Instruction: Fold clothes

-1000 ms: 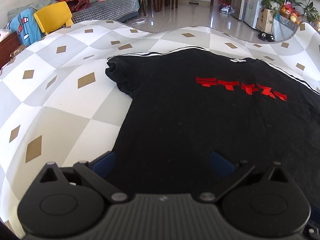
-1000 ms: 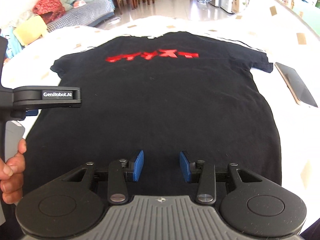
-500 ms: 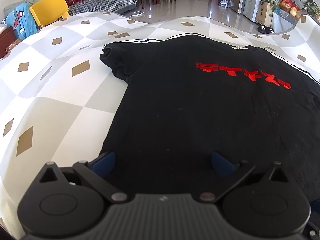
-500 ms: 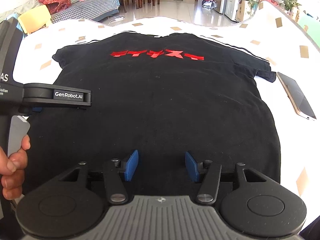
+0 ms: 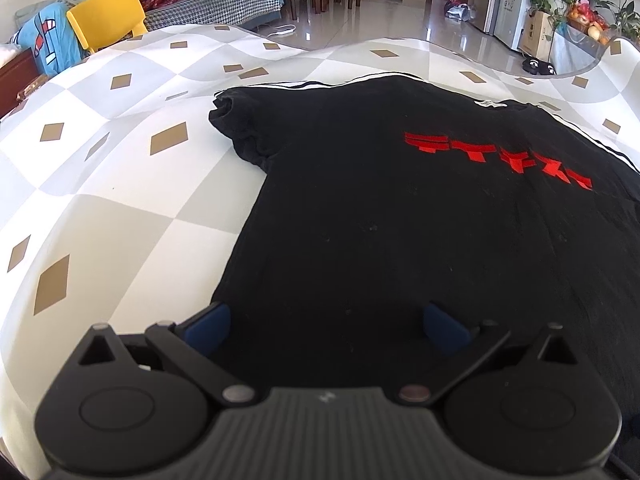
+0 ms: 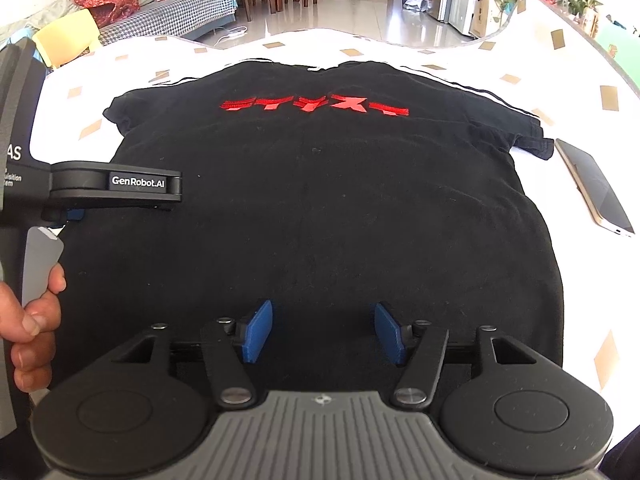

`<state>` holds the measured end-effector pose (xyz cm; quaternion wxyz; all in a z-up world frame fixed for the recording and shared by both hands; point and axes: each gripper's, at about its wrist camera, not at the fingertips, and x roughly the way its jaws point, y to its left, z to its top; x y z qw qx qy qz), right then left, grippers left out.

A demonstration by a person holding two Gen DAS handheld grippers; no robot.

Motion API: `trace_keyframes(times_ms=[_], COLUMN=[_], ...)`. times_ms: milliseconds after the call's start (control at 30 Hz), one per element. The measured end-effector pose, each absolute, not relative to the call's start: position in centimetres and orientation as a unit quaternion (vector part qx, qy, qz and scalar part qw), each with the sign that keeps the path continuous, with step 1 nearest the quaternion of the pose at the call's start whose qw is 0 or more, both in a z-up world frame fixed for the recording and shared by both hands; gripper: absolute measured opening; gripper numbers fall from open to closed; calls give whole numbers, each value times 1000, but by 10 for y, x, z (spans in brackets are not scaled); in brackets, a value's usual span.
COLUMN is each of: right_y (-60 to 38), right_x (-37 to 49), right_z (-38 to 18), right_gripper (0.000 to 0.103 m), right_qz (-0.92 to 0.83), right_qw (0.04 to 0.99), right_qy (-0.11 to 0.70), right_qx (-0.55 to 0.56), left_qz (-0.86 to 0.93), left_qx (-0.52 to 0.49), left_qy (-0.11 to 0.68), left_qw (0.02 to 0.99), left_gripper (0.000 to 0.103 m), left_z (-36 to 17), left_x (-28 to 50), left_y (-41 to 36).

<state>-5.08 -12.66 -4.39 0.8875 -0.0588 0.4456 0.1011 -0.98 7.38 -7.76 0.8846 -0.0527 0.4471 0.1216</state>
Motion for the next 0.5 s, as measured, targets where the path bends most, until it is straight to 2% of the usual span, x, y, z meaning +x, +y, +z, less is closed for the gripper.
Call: trace_keyframes(times_ms=[500], right_y=[-125], right_x=[-48], right_z=[-47], right_gripper=[62], right_qz=[98], right_qw=[890], right_qy=[441], right_qx=[-57], left_qz=[124], left_qx=[-54], left_qy=[441], left_qw=[887], left_gripper=[103], left_z=[-78], left_x=[-3], left_y=[74])
